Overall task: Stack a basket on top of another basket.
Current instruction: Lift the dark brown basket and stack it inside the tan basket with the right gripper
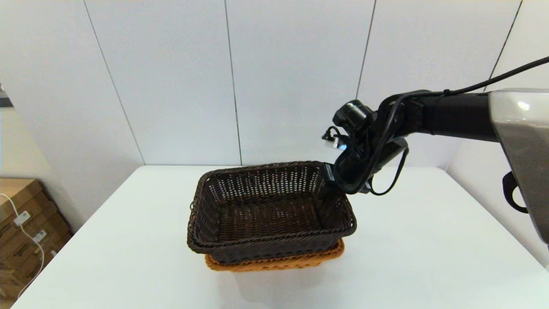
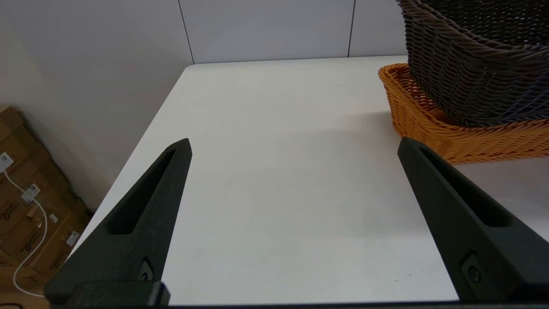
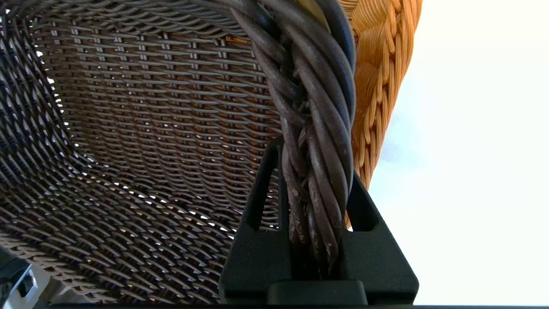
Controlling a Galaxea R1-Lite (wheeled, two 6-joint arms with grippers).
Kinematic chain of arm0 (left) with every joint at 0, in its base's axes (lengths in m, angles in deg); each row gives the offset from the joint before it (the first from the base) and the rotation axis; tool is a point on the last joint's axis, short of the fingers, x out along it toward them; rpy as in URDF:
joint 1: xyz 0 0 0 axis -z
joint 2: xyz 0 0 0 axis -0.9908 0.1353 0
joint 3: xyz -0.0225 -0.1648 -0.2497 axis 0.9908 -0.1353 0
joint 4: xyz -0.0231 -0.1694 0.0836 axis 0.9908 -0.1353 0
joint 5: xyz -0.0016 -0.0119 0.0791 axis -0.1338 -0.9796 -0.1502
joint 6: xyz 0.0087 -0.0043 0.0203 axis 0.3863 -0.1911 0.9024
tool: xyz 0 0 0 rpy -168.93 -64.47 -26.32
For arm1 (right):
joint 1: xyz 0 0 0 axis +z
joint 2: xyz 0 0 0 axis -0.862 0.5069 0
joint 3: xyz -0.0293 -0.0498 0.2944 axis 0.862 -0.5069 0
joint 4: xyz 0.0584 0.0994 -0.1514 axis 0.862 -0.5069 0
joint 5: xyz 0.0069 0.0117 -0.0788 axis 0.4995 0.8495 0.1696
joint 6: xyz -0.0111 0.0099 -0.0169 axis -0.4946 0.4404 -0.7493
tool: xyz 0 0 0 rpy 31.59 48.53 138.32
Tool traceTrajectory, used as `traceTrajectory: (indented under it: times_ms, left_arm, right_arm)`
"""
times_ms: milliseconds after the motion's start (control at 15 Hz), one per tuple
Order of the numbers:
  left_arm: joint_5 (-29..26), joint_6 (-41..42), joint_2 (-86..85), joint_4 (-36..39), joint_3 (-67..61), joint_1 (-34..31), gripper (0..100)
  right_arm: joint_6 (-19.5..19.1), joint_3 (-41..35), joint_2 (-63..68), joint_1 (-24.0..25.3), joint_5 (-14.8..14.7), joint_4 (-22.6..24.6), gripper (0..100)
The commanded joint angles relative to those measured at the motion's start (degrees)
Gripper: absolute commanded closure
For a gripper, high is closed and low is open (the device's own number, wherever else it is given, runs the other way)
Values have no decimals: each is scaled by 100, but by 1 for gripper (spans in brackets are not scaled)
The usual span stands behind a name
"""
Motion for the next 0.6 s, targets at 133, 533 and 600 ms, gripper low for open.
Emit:
traceTrajectory:
  times_ms: [133,533,600]
  left_arm:
    - [0,0,7,1,-18,0,0]
    - [0,0,7,1,-18,0,0]
    - [0,0,7,1,-18,0,0]
  right_arm:
    - [20,8,125,17,2,130,100]
    - [11,52,142,17,11,271,100]
    - [20,52,142,17,11,333,100]
